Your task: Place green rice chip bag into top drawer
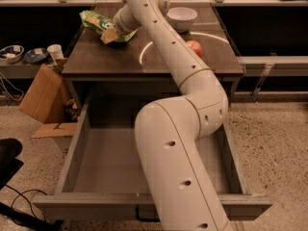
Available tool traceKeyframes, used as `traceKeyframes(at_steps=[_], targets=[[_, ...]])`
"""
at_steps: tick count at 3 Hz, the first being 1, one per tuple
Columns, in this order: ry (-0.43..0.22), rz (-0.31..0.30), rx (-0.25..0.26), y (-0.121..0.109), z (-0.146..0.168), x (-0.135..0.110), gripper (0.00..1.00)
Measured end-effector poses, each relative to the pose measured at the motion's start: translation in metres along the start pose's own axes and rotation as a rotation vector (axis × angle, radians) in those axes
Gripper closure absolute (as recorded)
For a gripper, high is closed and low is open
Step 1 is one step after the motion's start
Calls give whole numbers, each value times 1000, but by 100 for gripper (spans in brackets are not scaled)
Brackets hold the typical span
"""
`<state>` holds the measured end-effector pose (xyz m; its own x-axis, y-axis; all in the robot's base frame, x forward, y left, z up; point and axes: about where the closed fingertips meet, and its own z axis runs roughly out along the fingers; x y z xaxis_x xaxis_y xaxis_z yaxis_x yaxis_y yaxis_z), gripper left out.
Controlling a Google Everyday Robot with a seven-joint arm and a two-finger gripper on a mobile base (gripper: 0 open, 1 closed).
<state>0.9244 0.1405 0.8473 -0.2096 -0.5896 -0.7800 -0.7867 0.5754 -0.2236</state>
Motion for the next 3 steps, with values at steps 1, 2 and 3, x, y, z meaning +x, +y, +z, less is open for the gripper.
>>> traceKeyframes(at_steps=[1,2,3], targets=[[0,0,0,0,0,0,64],[0,0,0,0,0,0,87],[0,0,0,0,0,0,100]])
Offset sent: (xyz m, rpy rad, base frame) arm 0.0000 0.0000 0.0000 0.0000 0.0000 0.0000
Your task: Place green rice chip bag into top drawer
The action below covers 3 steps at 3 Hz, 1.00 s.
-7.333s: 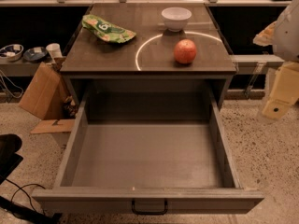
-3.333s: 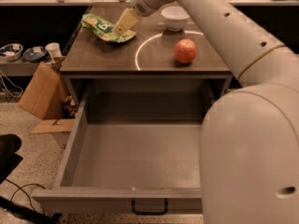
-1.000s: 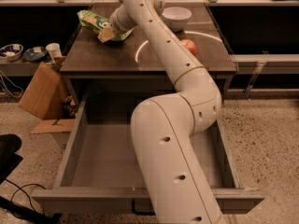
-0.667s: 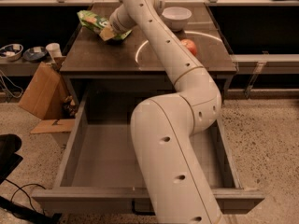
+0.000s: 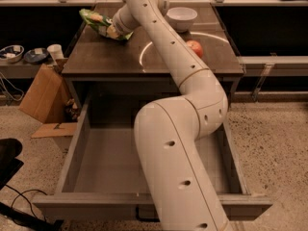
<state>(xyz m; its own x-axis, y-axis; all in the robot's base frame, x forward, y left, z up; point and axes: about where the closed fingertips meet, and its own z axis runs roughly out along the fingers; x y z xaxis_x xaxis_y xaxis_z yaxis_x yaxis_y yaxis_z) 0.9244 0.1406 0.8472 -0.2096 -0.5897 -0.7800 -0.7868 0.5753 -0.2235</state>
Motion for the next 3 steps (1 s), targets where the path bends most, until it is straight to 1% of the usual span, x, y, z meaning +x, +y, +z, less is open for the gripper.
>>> traceKeyframes(at_steps=[1,2,3], targets=[[0,-37,32,-8,-29,-17,100],[-26,-76,108,-27,-85,-44,100],[-38,-96,240,-48,-164,-66,100]])
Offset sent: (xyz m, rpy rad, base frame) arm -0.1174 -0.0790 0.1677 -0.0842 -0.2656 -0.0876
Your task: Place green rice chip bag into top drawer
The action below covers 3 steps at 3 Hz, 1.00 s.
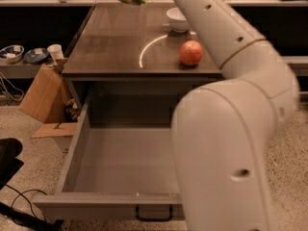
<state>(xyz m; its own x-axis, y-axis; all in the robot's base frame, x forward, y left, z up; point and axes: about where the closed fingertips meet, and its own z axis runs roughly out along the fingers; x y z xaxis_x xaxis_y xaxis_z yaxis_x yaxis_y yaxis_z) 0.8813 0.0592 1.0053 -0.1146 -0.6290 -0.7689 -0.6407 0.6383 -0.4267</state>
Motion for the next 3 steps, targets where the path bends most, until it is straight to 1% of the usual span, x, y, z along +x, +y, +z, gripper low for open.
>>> traceKeyframes(at_steps=[1,2,3], targets=[[-27,43,167,-44,-92,-13,100],[-65,81,304,-58,-200,-25,100],[-2,126,320,-28,-260,4,100]])
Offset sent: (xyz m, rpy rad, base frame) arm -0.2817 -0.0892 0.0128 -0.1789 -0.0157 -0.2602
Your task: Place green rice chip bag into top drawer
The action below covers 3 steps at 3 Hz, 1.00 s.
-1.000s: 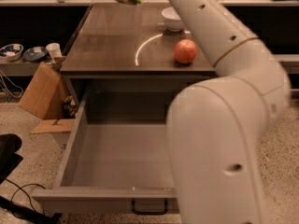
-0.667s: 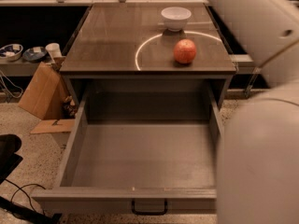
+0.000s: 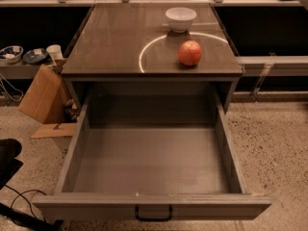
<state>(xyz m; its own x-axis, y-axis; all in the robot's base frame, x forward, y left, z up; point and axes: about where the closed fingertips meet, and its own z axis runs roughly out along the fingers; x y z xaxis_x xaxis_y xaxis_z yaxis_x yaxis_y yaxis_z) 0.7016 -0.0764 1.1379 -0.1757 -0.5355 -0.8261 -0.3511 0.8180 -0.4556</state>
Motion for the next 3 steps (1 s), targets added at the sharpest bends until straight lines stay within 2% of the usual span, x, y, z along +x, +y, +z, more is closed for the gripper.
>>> traceKeyframes(at_steps=[1,3], targets=[[64,-24,-22,19,4,34,100],[73,-9,-36,27,-5,41,100]])
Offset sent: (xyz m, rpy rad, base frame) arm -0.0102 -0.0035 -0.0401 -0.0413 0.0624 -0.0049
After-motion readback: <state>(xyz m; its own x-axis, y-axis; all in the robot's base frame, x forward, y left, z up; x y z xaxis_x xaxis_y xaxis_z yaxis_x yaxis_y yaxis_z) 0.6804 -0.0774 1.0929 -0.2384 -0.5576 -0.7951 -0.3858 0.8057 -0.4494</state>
